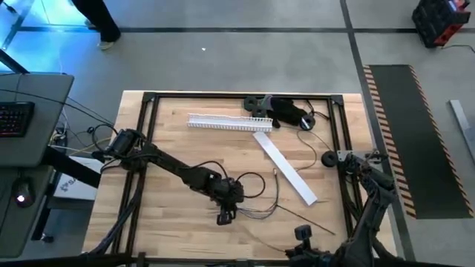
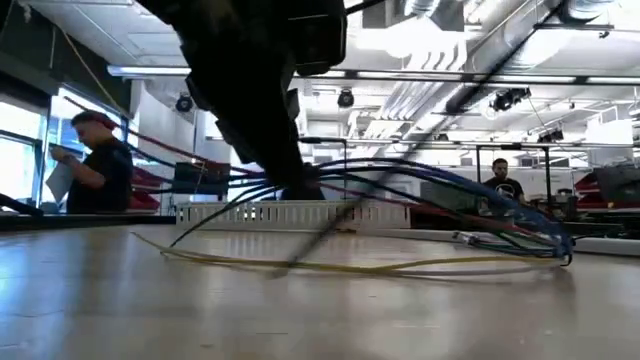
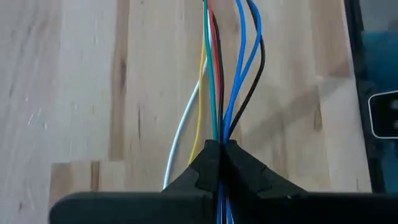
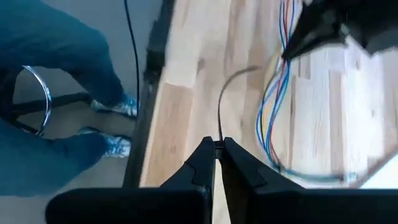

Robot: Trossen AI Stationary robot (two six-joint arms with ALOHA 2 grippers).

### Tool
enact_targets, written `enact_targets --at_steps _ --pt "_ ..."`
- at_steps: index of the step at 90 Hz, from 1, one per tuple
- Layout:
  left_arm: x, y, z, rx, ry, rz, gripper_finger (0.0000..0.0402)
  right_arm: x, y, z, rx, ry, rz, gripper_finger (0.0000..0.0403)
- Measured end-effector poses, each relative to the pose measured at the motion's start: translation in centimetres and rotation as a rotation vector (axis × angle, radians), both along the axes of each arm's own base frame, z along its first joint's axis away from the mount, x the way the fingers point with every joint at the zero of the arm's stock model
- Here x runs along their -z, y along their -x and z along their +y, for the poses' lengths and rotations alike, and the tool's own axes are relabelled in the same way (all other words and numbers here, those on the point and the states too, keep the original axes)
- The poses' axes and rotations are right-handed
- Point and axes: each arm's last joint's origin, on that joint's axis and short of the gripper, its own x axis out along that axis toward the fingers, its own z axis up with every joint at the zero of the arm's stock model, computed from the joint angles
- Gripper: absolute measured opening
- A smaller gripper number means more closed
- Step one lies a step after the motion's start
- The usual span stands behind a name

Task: Ziptie cables
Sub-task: Wrap the wire cables with the black zip tie

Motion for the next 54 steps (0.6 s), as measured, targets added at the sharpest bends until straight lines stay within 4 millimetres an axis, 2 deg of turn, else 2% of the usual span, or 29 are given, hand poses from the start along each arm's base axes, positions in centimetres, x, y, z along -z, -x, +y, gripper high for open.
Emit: enact_targets --at_steps 25,54 --pt "0.0 0.0 0.0 0.003 0.003 -0.003 0.0000 0.5 -2.4 -1.5 0.062 -0.024 0.046 0.0000" --pt "-0.1 0.1 -0.5 -0.004 0.001 -0.007 0.0000 4.4 -7.2 -1.8 0.089 -0.149 0.174 0.0000"
